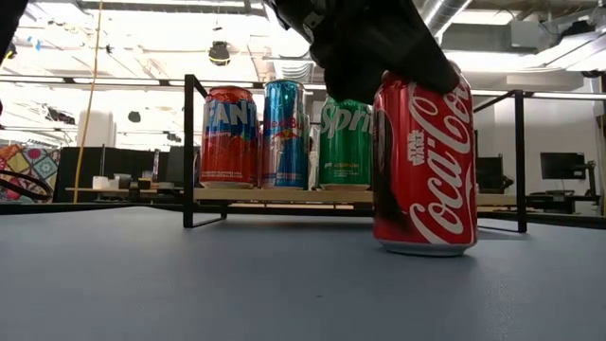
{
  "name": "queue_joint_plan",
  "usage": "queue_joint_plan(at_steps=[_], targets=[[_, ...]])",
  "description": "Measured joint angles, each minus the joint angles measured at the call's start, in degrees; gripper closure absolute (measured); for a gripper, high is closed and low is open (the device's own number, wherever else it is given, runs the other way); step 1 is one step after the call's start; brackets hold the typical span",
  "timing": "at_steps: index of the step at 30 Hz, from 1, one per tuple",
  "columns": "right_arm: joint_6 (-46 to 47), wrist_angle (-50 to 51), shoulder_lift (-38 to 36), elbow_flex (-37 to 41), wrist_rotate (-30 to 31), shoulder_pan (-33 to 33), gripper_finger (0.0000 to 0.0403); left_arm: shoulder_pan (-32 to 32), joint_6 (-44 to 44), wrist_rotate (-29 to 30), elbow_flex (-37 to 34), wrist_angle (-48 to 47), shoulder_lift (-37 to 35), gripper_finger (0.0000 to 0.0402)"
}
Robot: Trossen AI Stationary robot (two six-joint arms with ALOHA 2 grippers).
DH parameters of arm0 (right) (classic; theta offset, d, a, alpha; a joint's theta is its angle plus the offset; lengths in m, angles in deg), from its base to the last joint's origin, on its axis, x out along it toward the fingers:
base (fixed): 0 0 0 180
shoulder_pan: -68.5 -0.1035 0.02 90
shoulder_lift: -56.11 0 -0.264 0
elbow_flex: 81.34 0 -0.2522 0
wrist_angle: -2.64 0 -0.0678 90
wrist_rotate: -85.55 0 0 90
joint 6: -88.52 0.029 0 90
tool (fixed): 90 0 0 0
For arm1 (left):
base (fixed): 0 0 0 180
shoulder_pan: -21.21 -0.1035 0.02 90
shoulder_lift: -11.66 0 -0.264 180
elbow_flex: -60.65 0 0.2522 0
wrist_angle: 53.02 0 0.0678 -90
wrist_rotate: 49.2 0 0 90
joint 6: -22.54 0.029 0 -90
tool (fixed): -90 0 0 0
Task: Place canned beverage on shelf
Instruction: Put the red soda can on the shelf aligned with other red soda cans
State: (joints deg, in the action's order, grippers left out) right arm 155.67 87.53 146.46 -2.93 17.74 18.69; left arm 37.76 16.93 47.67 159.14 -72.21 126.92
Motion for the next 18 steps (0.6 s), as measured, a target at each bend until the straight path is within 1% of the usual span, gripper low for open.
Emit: queue_joint_plan(at_steps=[6,8,12,18], targets=[[1.9,0.44,-0.15,0.0,0.22,-0.79,0.0121,0.0,-4.87,-0.72,0.09,1.46,-0.24,0.0125],[2.07,0.46,-0.2,0.0,0.24,-1.34,0.0121,0.03,-5.46,-0.76,1.64,0.58,-0.24,0.0125],[3.88,1.03,-0.2,0.0,0.22,-2.62,0.0121,-0.68,-4.71,-0.06,6.13,-0.69,-0.86,0.0125],[8.64,1.57,-0.2,0.0,0.44,-5.63,0.0121,-3.19,-0.09,1.52,11.75,-4.86,-0.9,0.0125]])
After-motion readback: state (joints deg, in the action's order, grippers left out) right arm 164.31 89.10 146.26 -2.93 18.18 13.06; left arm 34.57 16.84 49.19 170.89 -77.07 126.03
